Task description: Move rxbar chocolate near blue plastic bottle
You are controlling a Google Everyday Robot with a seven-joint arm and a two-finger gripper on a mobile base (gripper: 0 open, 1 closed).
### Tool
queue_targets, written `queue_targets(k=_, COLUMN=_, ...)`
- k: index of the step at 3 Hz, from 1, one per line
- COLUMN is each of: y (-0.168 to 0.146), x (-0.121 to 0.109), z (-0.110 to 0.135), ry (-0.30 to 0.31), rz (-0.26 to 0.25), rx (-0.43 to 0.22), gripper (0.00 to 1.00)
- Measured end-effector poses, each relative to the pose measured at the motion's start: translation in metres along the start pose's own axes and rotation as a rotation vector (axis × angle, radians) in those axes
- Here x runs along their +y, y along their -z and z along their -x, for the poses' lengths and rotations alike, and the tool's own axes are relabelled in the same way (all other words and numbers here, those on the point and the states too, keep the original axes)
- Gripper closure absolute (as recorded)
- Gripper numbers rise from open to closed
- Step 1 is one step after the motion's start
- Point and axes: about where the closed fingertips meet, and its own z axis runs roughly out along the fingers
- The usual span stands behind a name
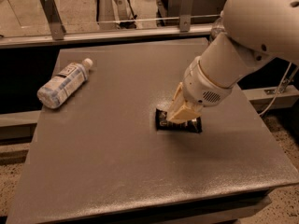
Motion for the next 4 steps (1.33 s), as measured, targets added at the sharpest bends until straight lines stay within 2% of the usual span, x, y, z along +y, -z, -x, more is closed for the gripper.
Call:
queue_targets(k=1, y=-0.007, x=0.001, z=0.0, ry=-0.006, rz=0.012, rx=-0.006, gripper=0.13)
queue_targets(k=2, y=-0.014, x=0.001, z=-0.003, ry=-0.01, rz=0.019, rx=-0.006, gripper=0.0)
queue_targets(k=4, y=-0.037, x=0.005, z=-0.012, ry=-0.035, rz=0.053, rx=0.016, gripper=0.0)
